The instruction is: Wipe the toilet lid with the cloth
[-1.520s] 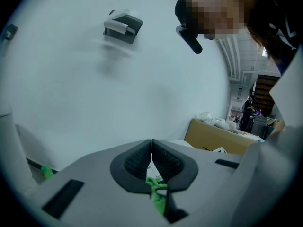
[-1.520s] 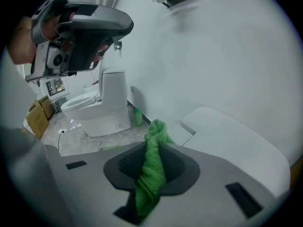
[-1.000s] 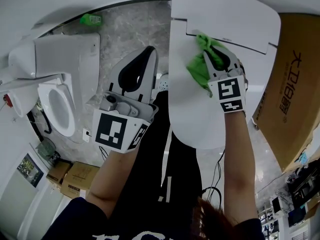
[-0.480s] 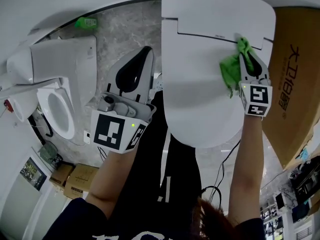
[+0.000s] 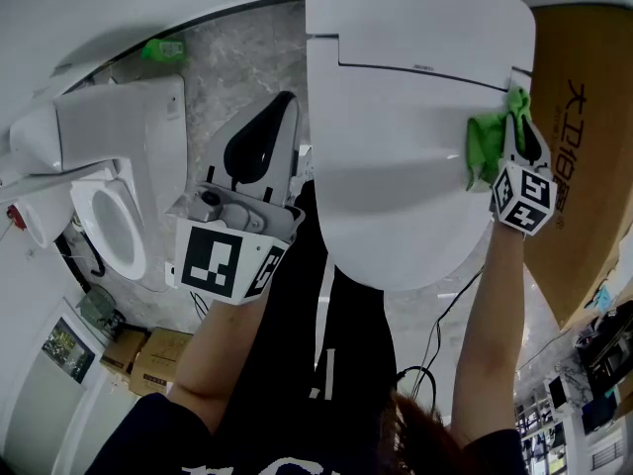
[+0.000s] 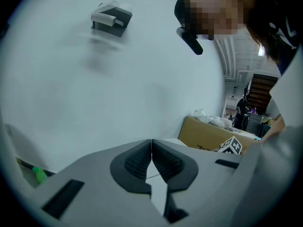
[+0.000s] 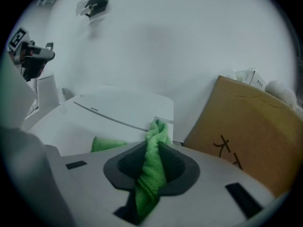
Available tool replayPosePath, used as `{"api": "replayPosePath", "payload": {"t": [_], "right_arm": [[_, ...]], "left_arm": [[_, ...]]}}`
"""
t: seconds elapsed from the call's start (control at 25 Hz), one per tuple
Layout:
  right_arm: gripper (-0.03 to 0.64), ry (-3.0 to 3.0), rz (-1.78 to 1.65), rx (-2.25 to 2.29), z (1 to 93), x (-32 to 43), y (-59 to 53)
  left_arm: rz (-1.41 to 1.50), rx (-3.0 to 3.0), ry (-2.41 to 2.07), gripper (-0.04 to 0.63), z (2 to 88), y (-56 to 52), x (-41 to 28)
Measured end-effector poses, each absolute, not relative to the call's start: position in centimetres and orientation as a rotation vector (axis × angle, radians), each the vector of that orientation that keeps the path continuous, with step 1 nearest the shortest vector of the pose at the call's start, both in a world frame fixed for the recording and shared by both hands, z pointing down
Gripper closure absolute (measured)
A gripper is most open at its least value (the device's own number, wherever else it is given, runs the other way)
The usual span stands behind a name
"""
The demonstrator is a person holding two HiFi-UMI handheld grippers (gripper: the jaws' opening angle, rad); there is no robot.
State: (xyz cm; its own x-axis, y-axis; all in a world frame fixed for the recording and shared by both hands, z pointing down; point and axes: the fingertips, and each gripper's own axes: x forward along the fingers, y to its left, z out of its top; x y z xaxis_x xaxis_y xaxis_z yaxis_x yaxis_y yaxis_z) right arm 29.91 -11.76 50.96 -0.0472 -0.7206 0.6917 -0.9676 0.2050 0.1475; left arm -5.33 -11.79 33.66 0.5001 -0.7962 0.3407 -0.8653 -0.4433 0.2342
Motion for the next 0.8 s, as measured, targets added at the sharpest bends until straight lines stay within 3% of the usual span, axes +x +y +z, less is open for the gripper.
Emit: {"api": "replayPosePath", "payload": {"t": [0.8], "right_arm": [[0.532, -1.719, 0.624, 1.801, 51.0, 28.9, -9.9]], "left_arm": [[0.235, 2.345, -1.409, 0.574, 33.8, -11.3, -6.3]]}}
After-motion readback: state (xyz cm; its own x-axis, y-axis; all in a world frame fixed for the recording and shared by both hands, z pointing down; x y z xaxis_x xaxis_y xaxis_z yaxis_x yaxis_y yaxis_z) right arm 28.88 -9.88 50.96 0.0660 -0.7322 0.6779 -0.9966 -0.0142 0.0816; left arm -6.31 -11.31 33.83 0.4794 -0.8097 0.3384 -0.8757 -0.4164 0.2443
